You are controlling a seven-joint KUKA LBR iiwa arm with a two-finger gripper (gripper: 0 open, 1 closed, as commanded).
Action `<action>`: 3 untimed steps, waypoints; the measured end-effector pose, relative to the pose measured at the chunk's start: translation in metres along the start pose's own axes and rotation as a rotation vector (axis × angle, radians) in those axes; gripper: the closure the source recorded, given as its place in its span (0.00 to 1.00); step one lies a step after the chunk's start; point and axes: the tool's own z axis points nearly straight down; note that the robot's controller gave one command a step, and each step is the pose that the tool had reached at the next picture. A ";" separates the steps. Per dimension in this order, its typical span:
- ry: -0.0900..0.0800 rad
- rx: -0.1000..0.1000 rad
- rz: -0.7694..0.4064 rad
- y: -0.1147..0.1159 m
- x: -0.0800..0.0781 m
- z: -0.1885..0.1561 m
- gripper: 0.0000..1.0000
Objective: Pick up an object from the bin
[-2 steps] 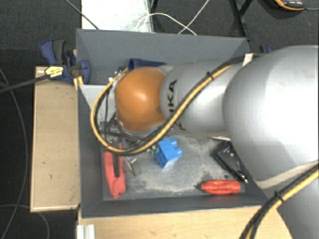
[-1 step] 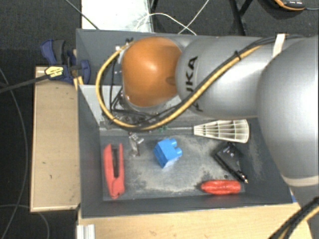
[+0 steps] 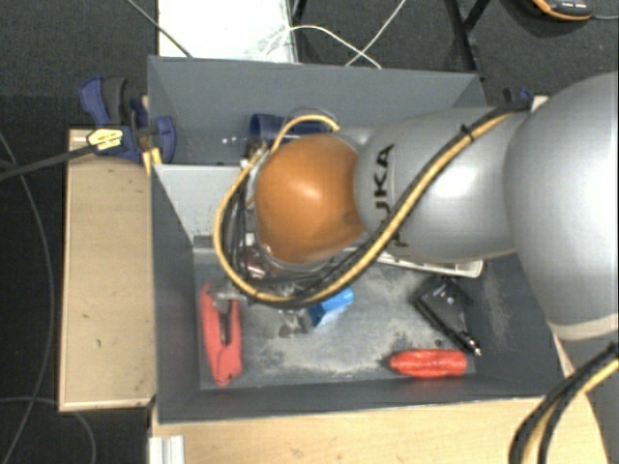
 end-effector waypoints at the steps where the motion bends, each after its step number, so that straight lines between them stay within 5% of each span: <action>1: -0.012 0.009 -0.029 -0.024 -0.046 0.028 0.00; 2: -0.013 0.016 -0.395 -0.019 -0.052 0.023 1.00; 3: -0.013 0.015 -0.393 -0.019 -0.052 0.023 1.00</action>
Offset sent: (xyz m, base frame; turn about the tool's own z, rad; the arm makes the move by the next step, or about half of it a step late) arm 0.0352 0.0371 -0.0305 -0.4020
